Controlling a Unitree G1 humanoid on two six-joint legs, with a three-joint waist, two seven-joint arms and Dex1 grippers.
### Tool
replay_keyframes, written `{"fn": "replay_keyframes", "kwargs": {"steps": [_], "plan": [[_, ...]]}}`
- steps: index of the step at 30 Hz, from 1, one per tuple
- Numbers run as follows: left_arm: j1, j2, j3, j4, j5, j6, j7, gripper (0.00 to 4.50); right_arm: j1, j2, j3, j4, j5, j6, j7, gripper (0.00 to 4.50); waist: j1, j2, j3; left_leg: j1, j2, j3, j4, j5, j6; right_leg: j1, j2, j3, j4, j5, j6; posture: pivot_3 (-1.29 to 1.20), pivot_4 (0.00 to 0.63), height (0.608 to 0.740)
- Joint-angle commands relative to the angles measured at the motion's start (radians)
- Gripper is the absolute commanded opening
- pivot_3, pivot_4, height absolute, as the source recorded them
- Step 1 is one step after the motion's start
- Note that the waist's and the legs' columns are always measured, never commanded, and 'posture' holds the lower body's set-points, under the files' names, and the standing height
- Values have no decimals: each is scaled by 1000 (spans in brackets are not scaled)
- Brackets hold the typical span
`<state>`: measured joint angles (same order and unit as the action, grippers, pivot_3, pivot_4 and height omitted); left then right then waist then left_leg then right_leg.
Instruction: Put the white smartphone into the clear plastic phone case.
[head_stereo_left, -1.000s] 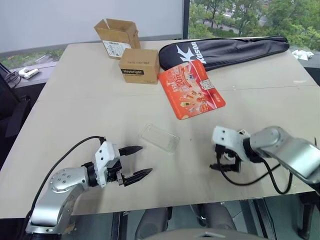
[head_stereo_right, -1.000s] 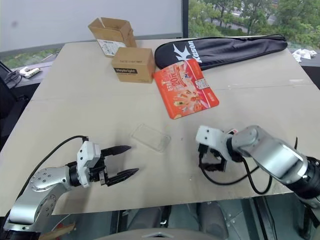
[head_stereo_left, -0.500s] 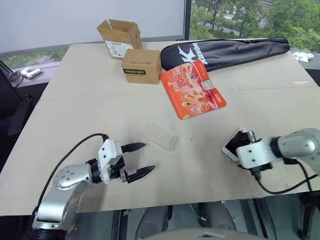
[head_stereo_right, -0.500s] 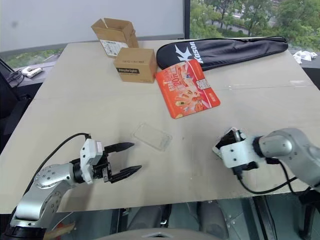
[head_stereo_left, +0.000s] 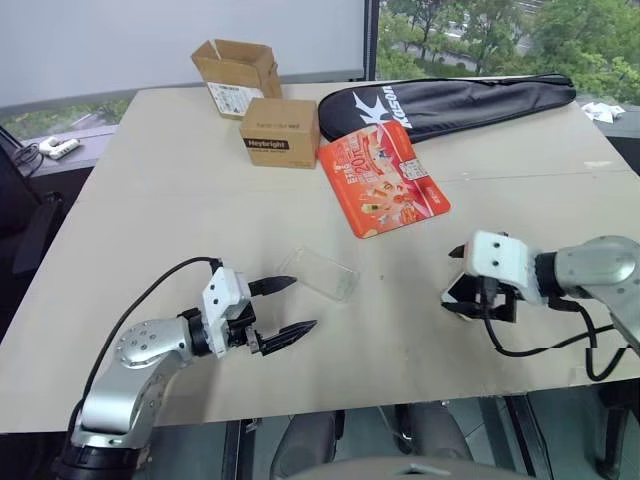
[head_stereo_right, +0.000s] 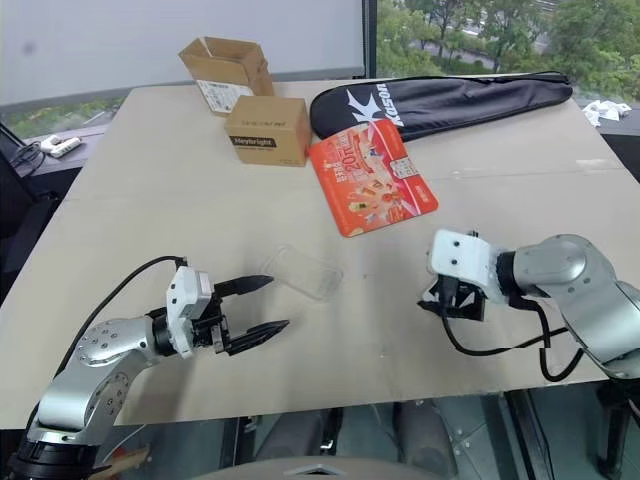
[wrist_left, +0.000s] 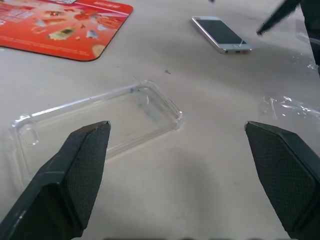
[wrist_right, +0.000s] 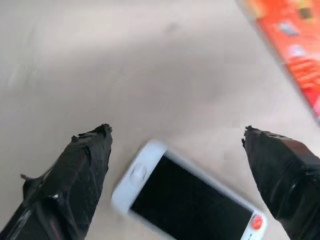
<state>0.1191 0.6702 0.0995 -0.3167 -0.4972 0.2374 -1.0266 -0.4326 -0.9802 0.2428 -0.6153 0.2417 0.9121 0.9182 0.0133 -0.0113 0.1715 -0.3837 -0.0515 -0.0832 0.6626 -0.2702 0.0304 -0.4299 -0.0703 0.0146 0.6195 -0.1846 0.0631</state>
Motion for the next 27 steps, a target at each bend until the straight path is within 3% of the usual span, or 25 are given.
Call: {"fn": "replay_keyframes", "kwargs": {"steps": [1,4,7,13,16,23,27], "plan": [[-11,2,6,-42,-14,0,4,4452,-78,109,50,11,-49,167,-147,4500,0,0,0,0,0,0,0,0,0,0,0,0,0,0,0,0,150,740],[-16,-1,4,-37,-12,-2,6,4452,-129,245,87,81,-82,276,-264,4500,-1,0,0,0,0,0,0,0,0,-1,0,0,1,1,0,0,150,740],[-23,-8,0,-26,-7,-12,8,4452,-149,268,184,136,-170,183,-318,4500,0,0,0,-1,-1,0,0,0,0,-2,0,0,1,1,0,0,150,740],[-11,-14,14,1,-1,-39,1,4452,-97,62,327,123,-281,-30,-184,4500,0,0,0,-2,-2,0,0,1,-1,-2,-1,0,0,1,0,0,150,740],[2,-19,15,15,4,-58,-4,4452,-52,-83,301,75,-296,-53,-102,4500,5,0,0,-2,-2,-1,1,0,0,-1,-1,-2,0,0,1,0,150,740],[-6,-39,-11,27,13,-74,-4,4452,31,-261,223,53,-366,-164,-30,4500,3,0,0,-2,-2,-1,5,0,1,1,-1,-2,-1,0,1,0,150,740],[-11,-32,-13,39,11,-79,-12,4452,63,-305,184,123,-442,-282,-48,4500,0,0,0,-2,-1,0,5,-1,1,1,-1,-2,-1,0,1,0,150,740]]}}
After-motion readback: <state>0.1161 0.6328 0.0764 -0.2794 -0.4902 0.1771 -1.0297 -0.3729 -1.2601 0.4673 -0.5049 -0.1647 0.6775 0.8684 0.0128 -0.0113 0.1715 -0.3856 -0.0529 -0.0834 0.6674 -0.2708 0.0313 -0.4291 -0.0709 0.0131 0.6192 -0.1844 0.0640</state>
